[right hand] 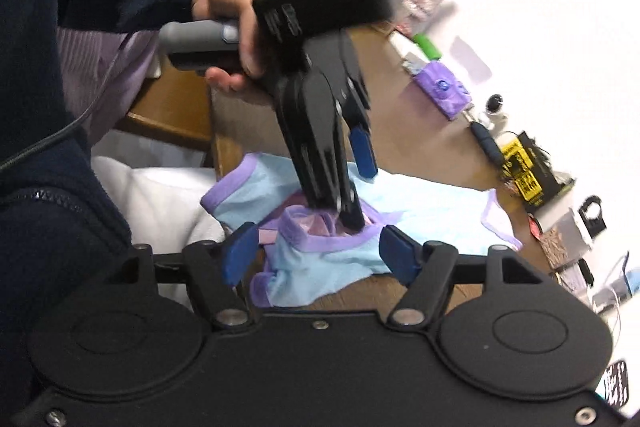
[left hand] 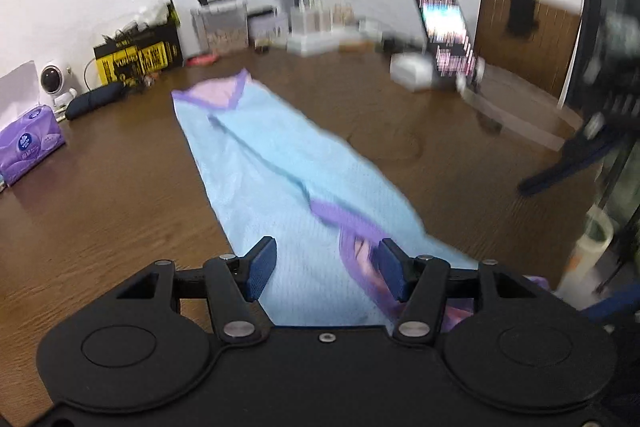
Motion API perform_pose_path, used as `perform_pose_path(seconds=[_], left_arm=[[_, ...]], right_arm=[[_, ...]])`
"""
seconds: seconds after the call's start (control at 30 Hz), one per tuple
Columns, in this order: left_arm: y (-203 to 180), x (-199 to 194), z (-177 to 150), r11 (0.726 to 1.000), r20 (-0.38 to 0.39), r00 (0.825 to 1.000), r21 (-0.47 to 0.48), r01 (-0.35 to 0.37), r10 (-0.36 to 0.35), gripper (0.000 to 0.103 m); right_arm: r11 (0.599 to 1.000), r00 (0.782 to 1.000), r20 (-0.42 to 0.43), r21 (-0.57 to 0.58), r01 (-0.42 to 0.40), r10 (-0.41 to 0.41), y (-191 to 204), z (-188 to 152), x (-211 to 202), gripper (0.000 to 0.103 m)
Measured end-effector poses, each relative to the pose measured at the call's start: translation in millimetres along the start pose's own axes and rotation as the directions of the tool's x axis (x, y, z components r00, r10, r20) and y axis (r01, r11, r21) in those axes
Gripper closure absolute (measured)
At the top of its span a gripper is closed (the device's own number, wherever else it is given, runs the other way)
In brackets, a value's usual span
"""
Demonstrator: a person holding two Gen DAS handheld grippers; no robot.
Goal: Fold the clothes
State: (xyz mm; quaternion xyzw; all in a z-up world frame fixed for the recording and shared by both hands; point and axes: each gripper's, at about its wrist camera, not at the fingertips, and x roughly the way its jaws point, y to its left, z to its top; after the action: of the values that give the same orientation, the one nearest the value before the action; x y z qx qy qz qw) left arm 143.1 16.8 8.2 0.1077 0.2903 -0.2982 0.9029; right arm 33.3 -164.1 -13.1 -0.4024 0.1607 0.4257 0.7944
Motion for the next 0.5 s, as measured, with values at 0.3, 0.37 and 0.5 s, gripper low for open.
perform_pose_path(seconds=[0.3, 0.37, 0.5], left_arm=[[3.6, -38.0, -50.8, 0.963, 0.107, 0.981, 0.231, 0.136, -0.164, 0.032], [-9.8, -39.2, -62.0, 0.933, 0.103, 0.976, 0.329, 0.146, -0.189, 0.032], [-16.5, -29.1, -64.9, 0.929, 0.073, 0.976, 0.327, 0.17, -0.205, 0.05]], right_arm=[[0.99, 0.998, 0.016, 0.13, -0.056, 0.054, -15.2, -31.2, 20.3, 0.031], [0.986, 0.997, 0.011, 0.151, -0.078, 0.077, -15.7, -33.9, 26.2, 0.031], [0.978, 0.994, 0.033, 0.178, -0.105, 0.1, -19.2, -34.4, 29.2, 0.043]])
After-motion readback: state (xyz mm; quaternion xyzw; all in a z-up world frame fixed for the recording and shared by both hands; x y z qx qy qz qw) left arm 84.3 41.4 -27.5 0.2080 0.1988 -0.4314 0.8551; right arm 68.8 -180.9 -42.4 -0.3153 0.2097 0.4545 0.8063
